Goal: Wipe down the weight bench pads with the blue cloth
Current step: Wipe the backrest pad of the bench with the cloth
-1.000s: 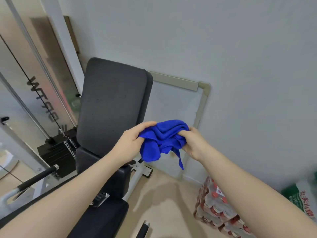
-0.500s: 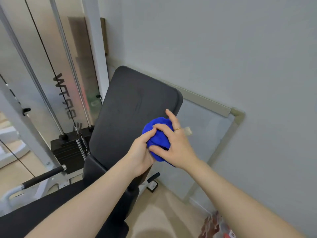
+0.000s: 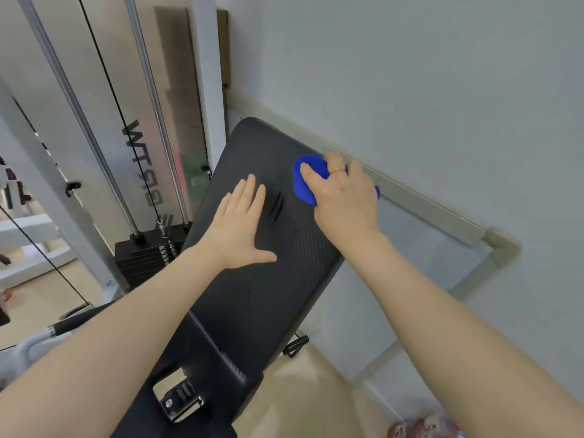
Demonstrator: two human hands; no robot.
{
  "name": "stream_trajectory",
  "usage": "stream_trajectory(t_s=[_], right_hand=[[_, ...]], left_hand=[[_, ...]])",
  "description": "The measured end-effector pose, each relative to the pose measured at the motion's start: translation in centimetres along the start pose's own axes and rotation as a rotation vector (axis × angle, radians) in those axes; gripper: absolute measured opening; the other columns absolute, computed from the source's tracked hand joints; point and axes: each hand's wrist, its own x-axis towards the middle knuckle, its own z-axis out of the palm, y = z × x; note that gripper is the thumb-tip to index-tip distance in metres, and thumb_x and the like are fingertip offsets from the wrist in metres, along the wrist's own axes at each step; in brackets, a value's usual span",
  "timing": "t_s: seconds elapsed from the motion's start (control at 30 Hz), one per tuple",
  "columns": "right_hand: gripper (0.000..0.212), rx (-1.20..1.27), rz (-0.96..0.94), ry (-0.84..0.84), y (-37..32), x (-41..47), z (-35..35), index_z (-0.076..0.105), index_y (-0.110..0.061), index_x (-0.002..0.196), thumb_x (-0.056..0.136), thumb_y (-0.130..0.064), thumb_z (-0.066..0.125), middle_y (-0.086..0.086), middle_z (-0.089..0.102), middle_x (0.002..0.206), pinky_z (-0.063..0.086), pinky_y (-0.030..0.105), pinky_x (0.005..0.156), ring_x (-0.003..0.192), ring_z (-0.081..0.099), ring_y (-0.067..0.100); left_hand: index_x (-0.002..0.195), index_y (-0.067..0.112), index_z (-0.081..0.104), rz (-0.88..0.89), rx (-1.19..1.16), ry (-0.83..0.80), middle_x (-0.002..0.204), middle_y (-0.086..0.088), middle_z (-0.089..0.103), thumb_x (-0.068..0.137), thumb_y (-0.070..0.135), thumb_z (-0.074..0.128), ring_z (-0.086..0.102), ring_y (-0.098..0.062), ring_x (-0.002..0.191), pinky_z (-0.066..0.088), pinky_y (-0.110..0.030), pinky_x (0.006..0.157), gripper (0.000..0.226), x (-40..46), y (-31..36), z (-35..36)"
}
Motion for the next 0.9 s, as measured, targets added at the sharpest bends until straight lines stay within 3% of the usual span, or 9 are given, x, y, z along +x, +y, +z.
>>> stream_trajectory(t_s=[0.13,0.23,0.33,0.4,0.53,0.63,0.73,0.83,0.9], right_hand=[[0.036,-0.051,-0.078,-0.194,-4.4,-5.1,1.4,0.07,-0.017,0.094,0.058,-0.012,0.07,0.012,0.063,0.088,0.03,0.027,0.046,0.055,0.047,0.024],[0.034,-0.106,-0.239,-0.387,-6.6,-8.3,1.5,0.072,-0.02,0.088,0.054,-0.018,0.075,0.007,0.063,0.084,0.027,0.026,0.045,0.052,0.044,0.019],[0.036,-0.195,-0.17,-0.278,-4.3,-5.3,0.7,0.071,-0.021,0.085,0.05,-0.013,0.072,0.007,0.063,0.083,0.023,0.027,0.047,0.051,0.041,0.02],[0.046,-0.246,-0.046,-0.177,-2.7,-2.6,-0.1,0.07,-0.02,0.095,0.05,-0.008,0.07,0.011,0.063,0.09,0.023,0.027,0.049,0.053,0.032,0.021],[0.058,-0.246,0.121,-0.14,-3.3,-2.6,0.3,0.069,-0.019,0.107,0.051,-0.002,0.069,0.015,0.064,0.096,0.025,0.026,0.049,0.055,0.026,0.021],[0.06,-0.138,0.081,-0.293,-6.7,-7.1,0.6,0.068,-0.015,0.107,0.049,0.0,0.072,0.019,0.063,0.092,0.035,0.028,0.044,0.051,0.038,0.023],[0.067,-0.175,-0.105,-0.602,-8.6,-9.5,0.3,0.057,-0.019,0.124,0.06,-0.012,0.076,0.018,0.057,0.111,0.035,0.032,0.05,0.06,0.041,0.025],[0.064,-0.272,-0.03,-0.41,-5.4,-5.4,-0.4,0.068,-0.02,0.108,0.046,-0.011,0.08,0.016,0.064,0.097,0.036,0.029,0.046,0.055,0.048,0.026],[0.064,-0.378,0.114,-0.337,-3.7,-2.1,-1.8,0.064,-0.021,0.115,0.053,-0.009,0.077,0.016,0.063,0.105,0.038,0.029,0.05,0.062,0.053,0.028]], left_hand=[[0.146,0.008,-0.016,0.035,0.199,-0.057,0.157,-0.009,-0.021,0.063,0.06,0.073,-0.016,-0.027,0.145,-0.005,-0.039,0.118,0.132,0.5,-1.6,2.0],[0.146,0.01,-0.017,0.073,0.267,-0.026,0.157,-0.007,-0.02,0.064,0.056,0.074,-0.016,-0.028,0.146,-0.006,-0.039,0.118,0.131,0.6,-2.6,2.0],[0.147,0.011,-0.015,0.102,0.288,-0.032,0.158,-0.006,-0.018,0.066,0.051,0.075,-0.014,-0.028,0.146,-0.005,-0.038,0.118,0.127,0.7,-2.9,1.8],[0.147,0.012,-0.015,0.122,0.287,-0.038,0.158,-0.005,-0.017,0.069,0.047,0.074,-0.012,-0.027,0.146,-0.004,-0.039,0.119,0.124,0.7,-3.2,1.6],[0.148,0.016,-0.014,0.159,0.248,-0.062,0.158,-0.003,-0.018,0.074,0.041,0.072,-0.011,-0.025,0.147,-0.002,-0.039,0.119,0.116,0.6,-3.9,1.4],[0.148,0.018,-0.012,0.2,0.246,-0.08,0.158,-0.002,-0.016,0.077,0.039,0.069,-0.01,-0.025,0.147,0.0,-0.039,0.119,0.109,0.9,-4.4,0.9],[0.149,0.022,-0.009,0.237,0.222,-0.063,0.159,0.002,-0.013,0.079,0.037,0.067,-0.008,-0.026,0.147,0.001,-0.04,0.119,0.104,1.3,-5.4,0.6],[0.149,0.024,-0.008,0.27,0.214,-0.056,0.159,0.004,-0.011,0.081,0.039,0.065,-0.005,-0.027,0.147,0.002,-0.04,0.119,0.101,1.6,-6.0,0.3],[0.149,0.024,-0.007,0.291,0.21,-0.055,0.159,0.004,-0.012,0.082,0.039,0.064,-0.005,-0.028,0.147,0.002,-0.04,0.119,0.099,1.6,-6.3,0.3]])
